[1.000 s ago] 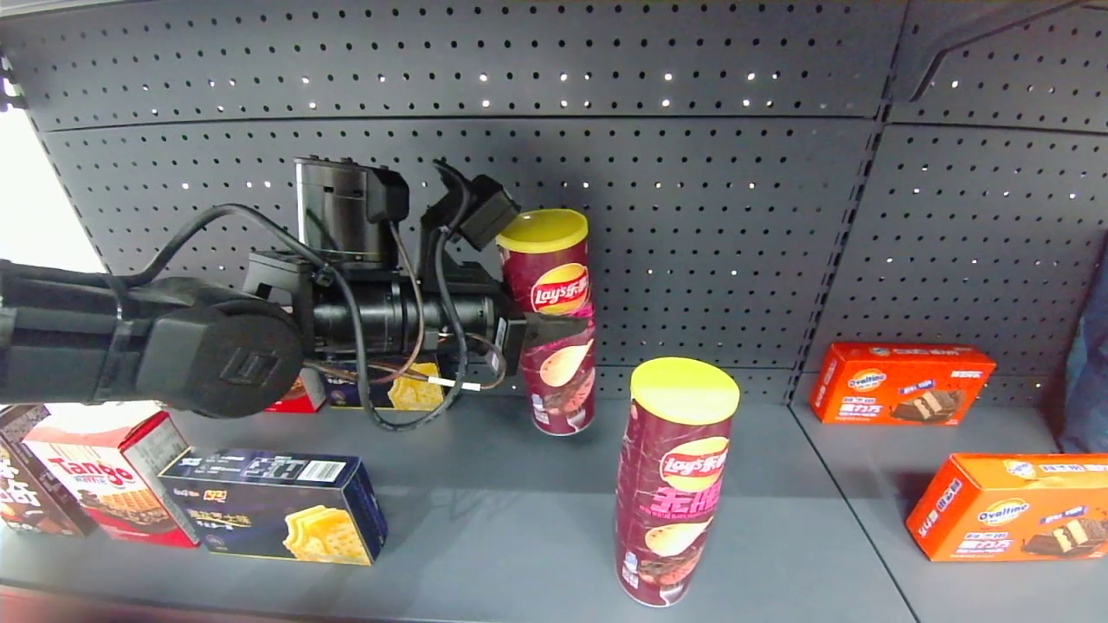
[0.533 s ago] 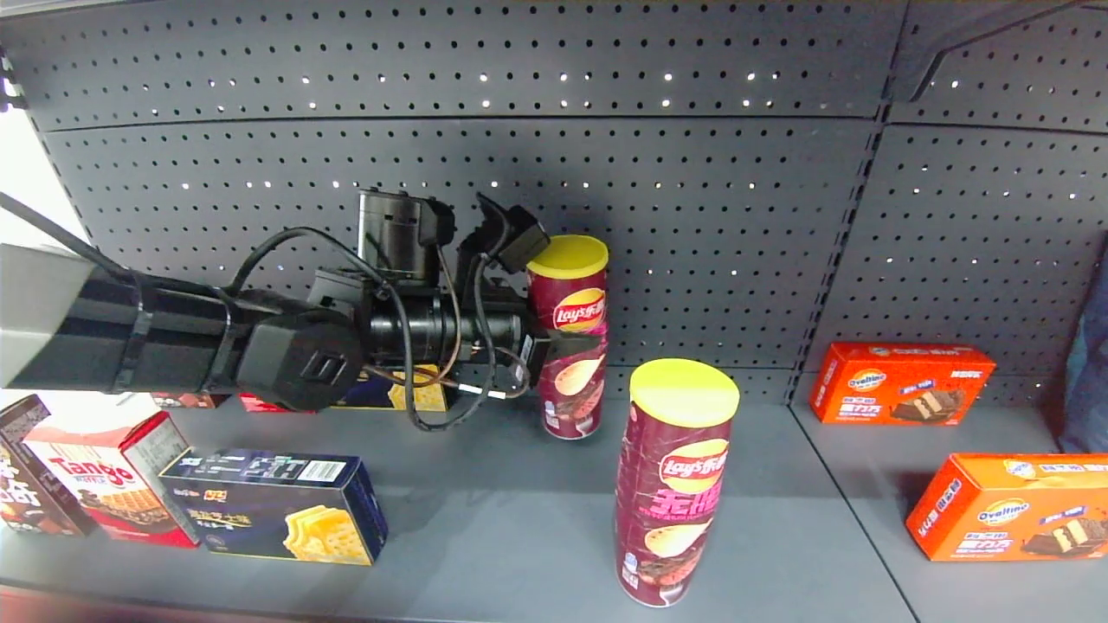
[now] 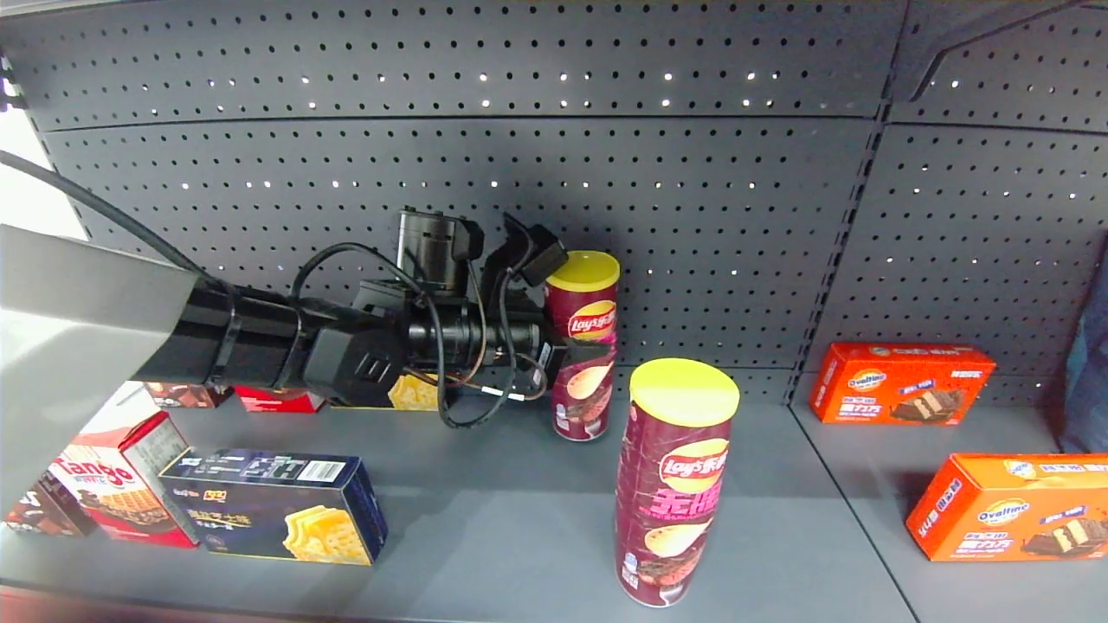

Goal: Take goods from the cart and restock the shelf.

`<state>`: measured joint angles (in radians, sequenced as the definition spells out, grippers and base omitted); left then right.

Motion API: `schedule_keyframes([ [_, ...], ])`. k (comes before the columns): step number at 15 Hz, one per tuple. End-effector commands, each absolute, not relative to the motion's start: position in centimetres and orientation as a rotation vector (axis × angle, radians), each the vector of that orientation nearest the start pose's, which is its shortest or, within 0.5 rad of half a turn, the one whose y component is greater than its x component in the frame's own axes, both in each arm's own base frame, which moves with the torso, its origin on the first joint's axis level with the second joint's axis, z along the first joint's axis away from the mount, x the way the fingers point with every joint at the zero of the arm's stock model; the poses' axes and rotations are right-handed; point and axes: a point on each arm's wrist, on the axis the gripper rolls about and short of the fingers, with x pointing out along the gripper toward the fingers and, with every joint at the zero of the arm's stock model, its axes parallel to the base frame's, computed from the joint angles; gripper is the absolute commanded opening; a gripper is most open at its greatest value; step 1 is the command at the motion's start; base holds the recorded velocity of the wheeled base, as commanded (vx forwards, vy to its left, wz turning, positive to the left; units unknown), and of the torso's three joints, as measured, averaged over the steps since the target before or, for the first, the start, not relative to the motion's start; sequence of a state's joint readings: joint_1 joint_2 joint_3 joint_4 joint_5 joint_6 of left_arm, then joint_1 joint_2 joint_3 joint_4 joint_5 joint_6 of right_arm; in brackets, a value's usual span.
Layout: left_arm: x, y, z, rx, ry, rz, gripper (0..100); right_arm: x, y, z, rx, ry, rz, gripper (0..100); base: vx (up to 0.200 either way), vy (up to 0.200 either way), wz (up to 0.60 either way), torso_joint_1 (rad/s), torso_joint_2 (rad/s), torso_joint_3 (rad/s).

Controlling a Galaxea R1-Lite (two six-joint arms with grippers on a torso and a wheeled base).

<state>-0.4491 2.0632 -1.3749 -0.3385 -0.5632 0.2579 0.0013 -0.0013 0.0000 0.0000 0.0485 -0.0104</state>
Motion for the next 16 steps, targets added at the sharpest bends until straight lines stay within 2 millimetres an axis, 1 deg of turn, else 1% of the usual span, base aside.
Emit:
schedule_keyframes([
  [1, 37.5, -19.5, 17.1, 0.211, 0.244, -1.046, 0, -2.3, 0.1, 7.5, -0.011, 0.0, 0.051, 100, 0.0, 0.0, 0.0, 0.0, 0.0, 0.0],
  [2, 37.7, -19.7, 16.9, 0.211, 0.247, -1.049, 0, -2.3, 0.1, 7.5, -0.011, 0.0, 0.051, 100, 0.0, 0.0, 0.0, 0.0, 0.0, 0.0],
  [3, 37.7, -20.2, 16.8, 0.203, 0.244, -1.088, 0, -2.3, 0.1, 7.5, -0.011, 0.0, 0.051, 100, 0.0, 0.0, 0.0, 0.0, 0.0, 0.0],
  [5, 37.9, -20.4, 16.6, 0.191, 0.236, -1.141, 0, -2.3, 0.1, 7.5, -0.011, 0.0, 0.051, 100, 0.0, 0.0, 0.0, 0.0, 0.0, 0.0],
  [9, 38.3, -20.4, 15.8, 0.188, 0.256, -1.139, 0, -2.3, 0.1, 7.5, -0.011, 0.0, 0.051, 100, 0.0, 0.0, 0.0, 0.0, 0.0, 0.0],
  [11, 38.6, -20.3, 15.7, 0.187, 0.256, -1.134, 0, -2.3, 0.1, 7.5, -0.011, 0.0, 0.051, 100, 0.0, 0.0, 0.0, 0.0, 0.0, 0.0],
  [16, 39.1, -20.8, 15.6, 0.188, 0.244, -1.141, 0, -2.3, 0.1, 7.5, -0.011, 0.0, 0.051, 100, 0.0, 0.0, 0.0, 0.0, 0.0, 0.0],
])
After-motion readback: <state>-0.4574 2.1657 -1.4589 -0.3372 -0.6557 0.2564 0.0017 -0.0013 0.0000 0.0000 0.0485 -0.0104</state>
